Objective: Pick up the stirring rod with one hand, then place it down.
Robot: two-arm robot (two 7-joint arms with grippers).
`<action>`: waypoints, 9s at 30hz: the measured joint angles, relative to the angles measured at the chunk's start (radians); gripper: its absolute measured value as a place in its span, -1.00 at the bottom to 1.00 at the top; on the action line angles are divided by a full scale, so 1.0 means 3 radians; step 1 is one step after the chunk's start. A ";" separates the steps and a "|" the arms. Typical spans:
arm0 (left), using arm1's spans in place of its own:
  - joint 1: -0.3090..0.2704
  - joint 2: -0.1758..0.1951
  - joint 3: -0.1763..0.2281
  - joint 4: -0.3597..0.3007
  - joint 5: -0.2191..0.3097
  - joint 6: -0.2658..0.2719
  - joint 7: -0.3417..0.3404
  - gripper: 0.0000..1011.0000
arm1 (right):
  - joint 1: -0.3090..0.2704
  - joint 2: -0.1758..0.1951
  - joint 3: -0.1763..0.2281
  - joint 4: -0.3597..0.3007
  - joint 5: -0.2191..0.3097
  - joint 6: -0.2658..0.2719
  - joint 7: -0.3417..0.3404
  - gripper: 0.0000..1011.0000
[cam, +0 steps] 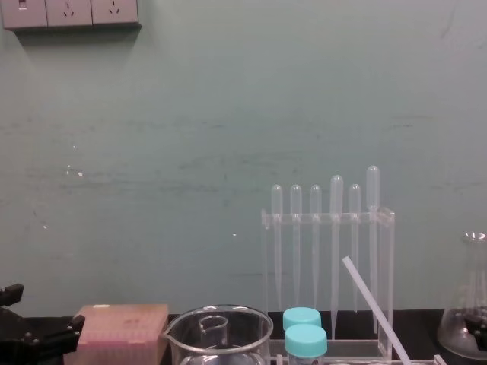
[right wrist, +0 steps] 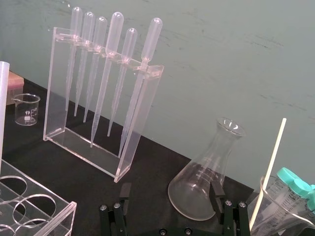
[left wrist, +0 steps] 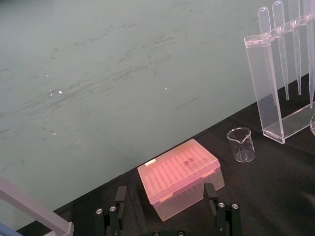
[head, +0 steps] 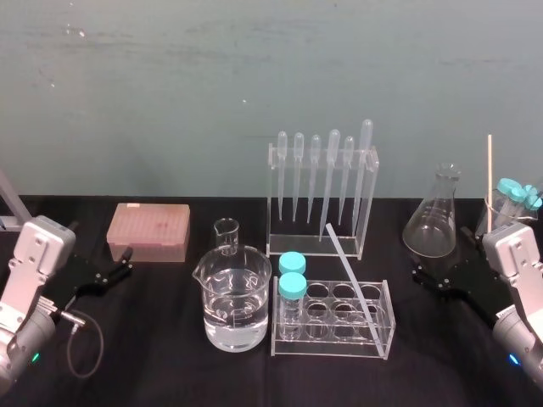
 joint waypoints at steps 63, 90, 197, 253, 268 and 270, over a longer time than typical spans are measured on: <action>0.0000 0.0000 0.0000 0.0000 0.0000 0.0000 0.0000 0.98 | 0.0485 -0.0339 -0.0137 0.0459 0.1406 -0.0350 0.2047 0.98; 0.0000 0.0000 0.0000 0.0000 0.0000 0.0000 0.0000 0.98 | 0.0643 -0.0442 -0.0148 0.0691 0.1410 0.0319 0.2179 0.98; 0.0000 0.0000 0.0000 0.0000 0.0000 0.0000 0.0000 0.98 | 0.0542 -0.0848 0.0512 0.0840 0.1256 -0.1435 0.2532 -0.86; 0.0000 0.0000 0.0000 0.0000 0.0000 0.0000 0.0000 0.98 | 0.0553 -0.0848 0.0508 0.0845 0.1266 -0.1449 0.2542 -0.86; 0.0000 0.0000 0.0000 0.0000 0.0000 0.0000 0.0000 0.98 | 0.0553 -0.0848 0.0508 0.0845 0.1266 -0.1448 0.2542 -0.86; 0.0000 0.0000 0.0000 0.0000 0.0000 0.0000 0.0000 0.98 | 0.0553 -0.0848 0.0508 0.0845 0.1266 -0.1448 0.2542 -0.86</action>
